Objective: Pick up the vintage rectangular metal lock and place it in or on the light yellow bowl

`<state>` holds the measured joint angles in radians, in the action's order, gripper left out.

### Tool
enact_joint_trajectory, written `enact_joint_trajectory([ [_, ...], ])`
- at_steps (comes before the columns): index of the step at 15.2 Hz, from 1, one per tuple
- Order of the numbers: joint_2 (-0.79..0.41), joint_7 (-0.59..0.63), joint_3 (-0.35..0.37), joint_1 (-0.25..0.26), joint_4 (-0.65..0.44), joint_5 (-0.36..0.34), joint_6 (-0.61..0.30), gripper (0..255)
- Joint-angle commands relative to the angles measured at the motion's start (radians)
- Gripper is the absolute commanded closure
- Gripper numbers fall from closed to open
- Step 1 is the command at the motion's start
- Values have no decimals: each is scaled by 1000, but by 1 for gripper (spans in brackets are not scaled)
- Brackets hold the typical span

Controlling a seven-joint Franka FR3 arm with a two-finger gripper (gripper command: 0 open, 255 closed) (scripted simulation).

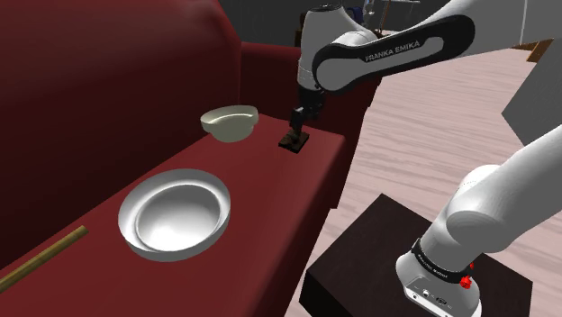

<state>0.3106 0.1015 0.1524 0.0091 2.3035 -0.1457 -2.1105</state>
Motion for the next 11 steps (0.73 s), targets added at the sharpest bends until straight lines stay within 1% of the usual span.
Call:
enact_joint_trajectory([
  [1,-67,31,18,-1,-40,-21,-41,0],
  [2,-88,41,23,-1,-53,-29,-52,0],
  [9,-137,55,18,-11,-8,-51,-145,0],
  [11,-142,57,18,-12,-5,-53,-153,0],
])
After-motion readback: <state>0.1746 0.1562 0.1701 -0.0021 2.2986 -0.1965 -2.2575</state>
